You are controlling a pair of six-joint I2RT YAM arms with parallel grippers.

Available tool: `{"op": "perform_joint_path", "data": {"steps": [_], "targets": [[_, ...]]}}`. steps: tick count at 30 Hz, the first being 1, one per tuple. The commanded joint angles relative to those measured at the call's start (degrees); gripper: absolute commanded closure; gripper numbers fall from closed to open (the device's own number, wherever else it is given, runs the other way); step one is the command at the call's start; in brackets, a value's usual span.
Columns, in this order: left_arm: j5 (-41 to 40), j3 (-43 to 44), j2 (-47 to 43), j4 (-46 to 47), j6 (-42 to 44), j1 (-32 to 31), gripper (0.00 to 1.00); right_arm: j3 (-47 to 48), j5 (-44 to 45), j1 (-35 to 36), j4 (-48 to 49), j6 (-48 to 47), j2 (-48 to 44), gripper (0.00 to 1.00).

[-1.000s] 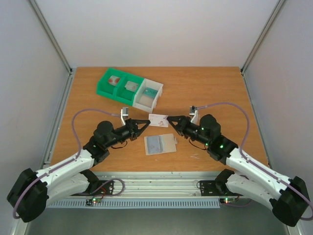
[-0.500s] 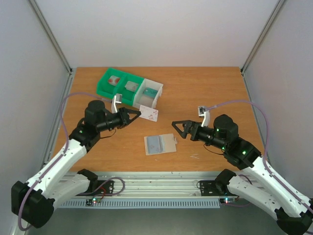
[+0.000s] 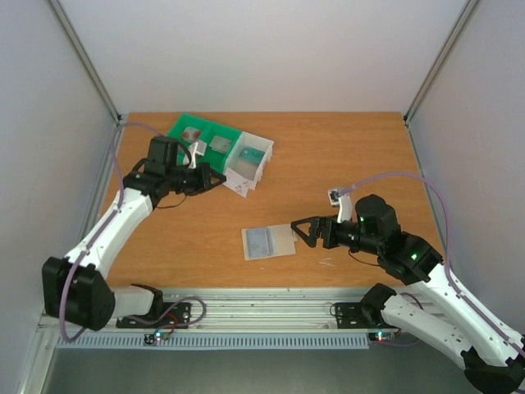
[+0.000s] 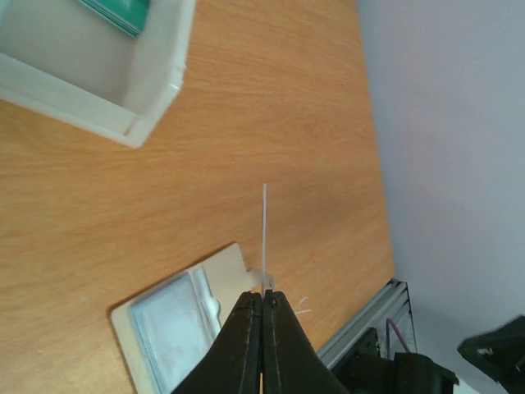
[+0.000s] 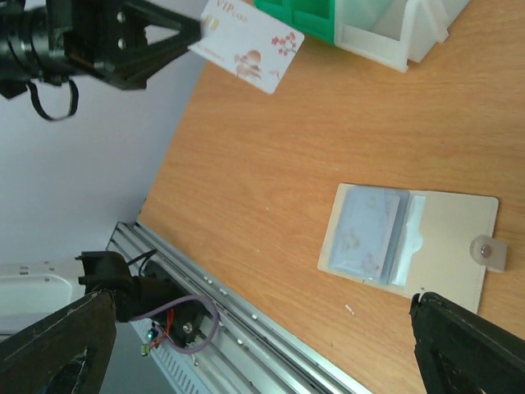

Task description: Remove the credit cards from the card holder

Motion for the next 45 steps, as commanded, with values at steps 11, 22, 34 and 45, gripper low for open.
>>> {"op": "perform_joint_path", "data": {"steps": [11,22,34,45], "targets": [[-1.6,21.7,20.2,-9.2,12.2,9.1,1.0,2.8,-0.9,0.3,-2.8,-1.3,1.8,0.02],[-12.3,45.8,40.6,-21.8,21.2,9.9,1.0,9.1,0.9,0.2,-4.1,-4.9,8.5,0.02],[-9.7,57.9,53.6,-20.0,22.3,10.7,1.0,10.0,0.4,0.3,-0.6,-4.8,16.0,0.01],[-6.6,61.0,60.5,-10.9,18.6,10.9,1.0,15.0,0.4,0.3,-0.6,-5.3,20.3,0.02]]}}
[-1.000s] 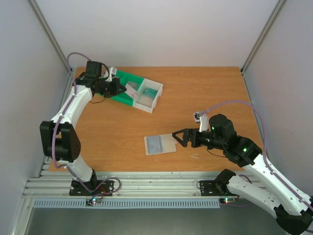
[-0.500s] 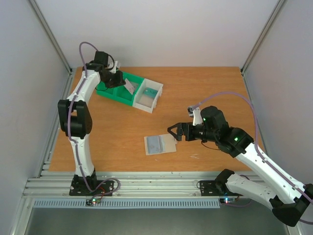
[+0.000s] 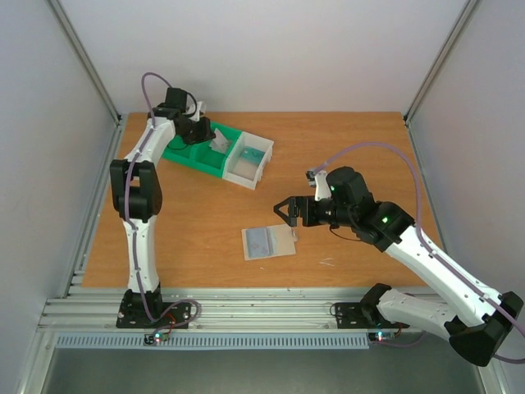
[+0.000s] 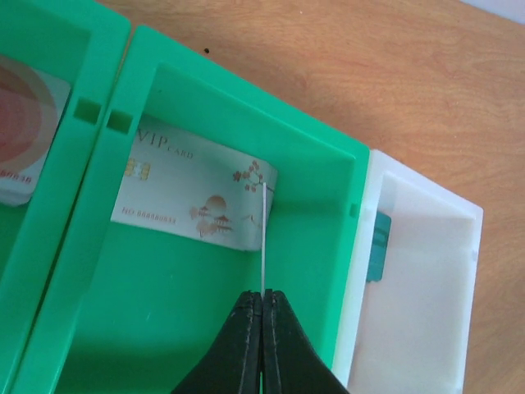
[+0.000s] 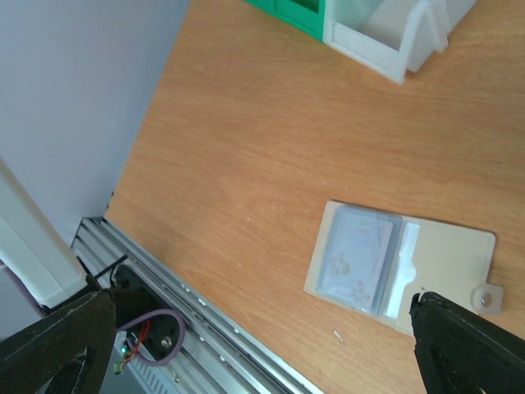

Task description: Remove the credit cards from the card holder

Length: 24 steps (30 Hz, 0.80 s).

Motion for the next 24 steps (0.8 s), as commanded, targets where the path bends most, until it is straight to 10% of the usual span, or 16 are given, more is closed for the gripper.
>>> {"op": "perform_joint_path", "data": {"steps": [1,24], "targets": [[3.1,2.9,3.0,6.0,-1.6,0.4,1.0,3.7,-0.7,0.3,2.1,-0.4,2.4,0.01],[2.7,5.0,8.9,11.4,-1.6,0.4,1.0,7.1,-2.5,0.3,2.9,5.2,8.5,0.02]]}}
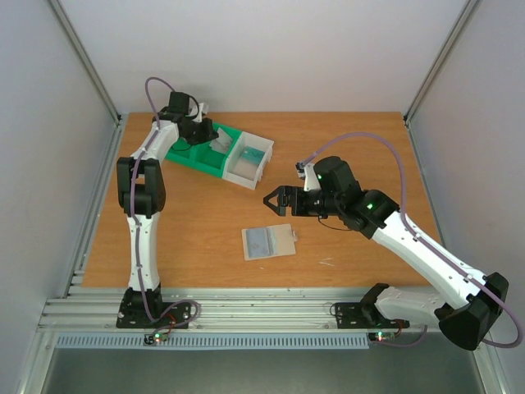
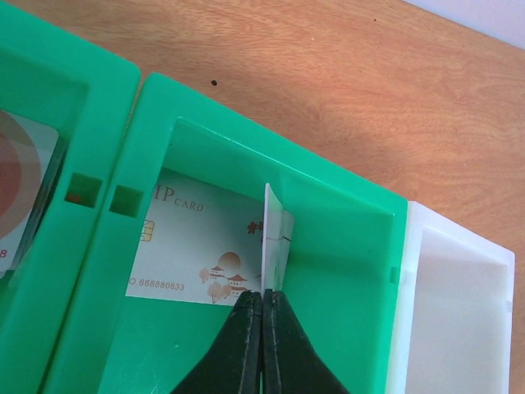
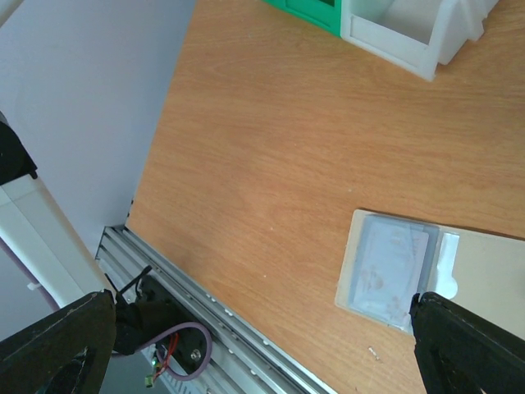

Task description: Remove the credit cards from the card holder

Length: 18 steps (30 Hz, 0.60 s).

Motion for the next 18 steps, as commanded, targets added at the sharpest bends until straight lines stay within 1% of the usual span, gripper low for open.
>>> {"op": "perform_joint_path", "data": {"steps": [1,10,13,18], "targets": [[0.3,2.6,2.4,4.1,0.7,0.3,1.0,2.1,0.6,0.2,-0.3,1.5,0.4,0.02],[0.0,4.7,3.7,3.9,0.9,0.4,0.99,2.9,1.2,0.3,-2.2,1.6,1.7,0.02],[0.1,4.6,3.7,3.9,0.9,0.4,0.98,3.0,1.3,0.3,-2.5,1.9,2.2,0.01],[-2.0,3.1,3.9,4.9,-0.3,0.4,1.0,1.9,1.0,0.2,-1.9,2.7,1.5,0.02]]}}
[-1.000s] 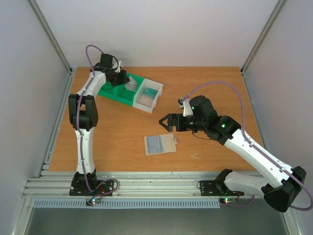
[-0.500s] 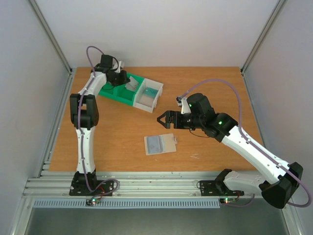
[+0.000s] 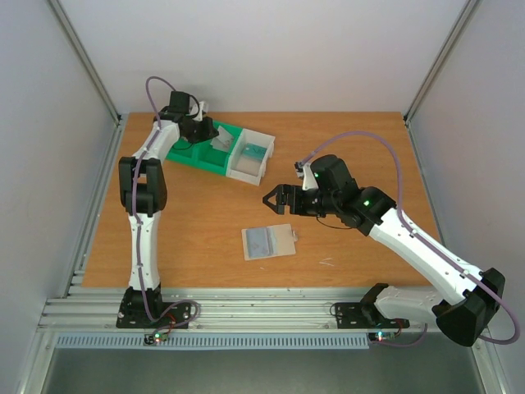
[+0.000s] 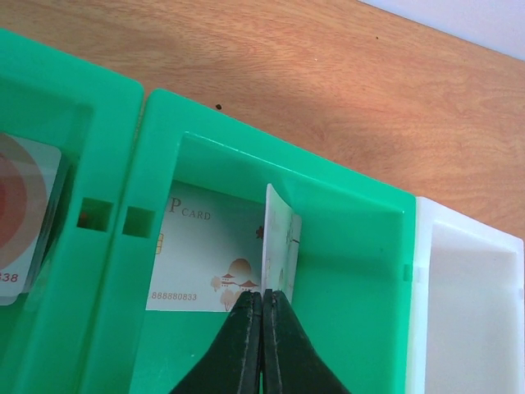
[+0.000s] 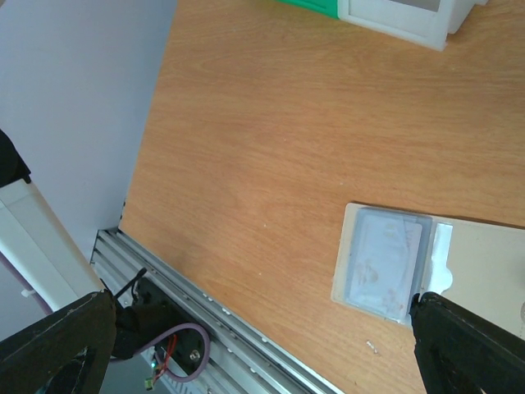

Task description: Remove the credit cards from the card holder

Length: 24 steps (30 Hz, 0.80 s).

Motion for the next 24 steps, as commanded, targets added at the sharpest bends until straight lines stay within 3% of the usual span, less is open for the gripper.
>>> {"op": "perform_joint_path", "data": {"steps": [1,9,24], "targets": [[-2.5,-0.1,1.6,4.5,-1.1,0.4,0.99,0.4,0.2,0.3,-0.2,1.2,-0.6,0.01],[-5.8,-4.6,-0.1,9.4,-5.4,0.4,0.97,-0.7,0.1,0.3,0.7,1.3,-0.9,0.01],[-6.3,-4.9,1.3,12.6,-7.9,0.4,0.92,0.7,2.0,0.3,-1.3,0.3,-1.4,0.02]]}}
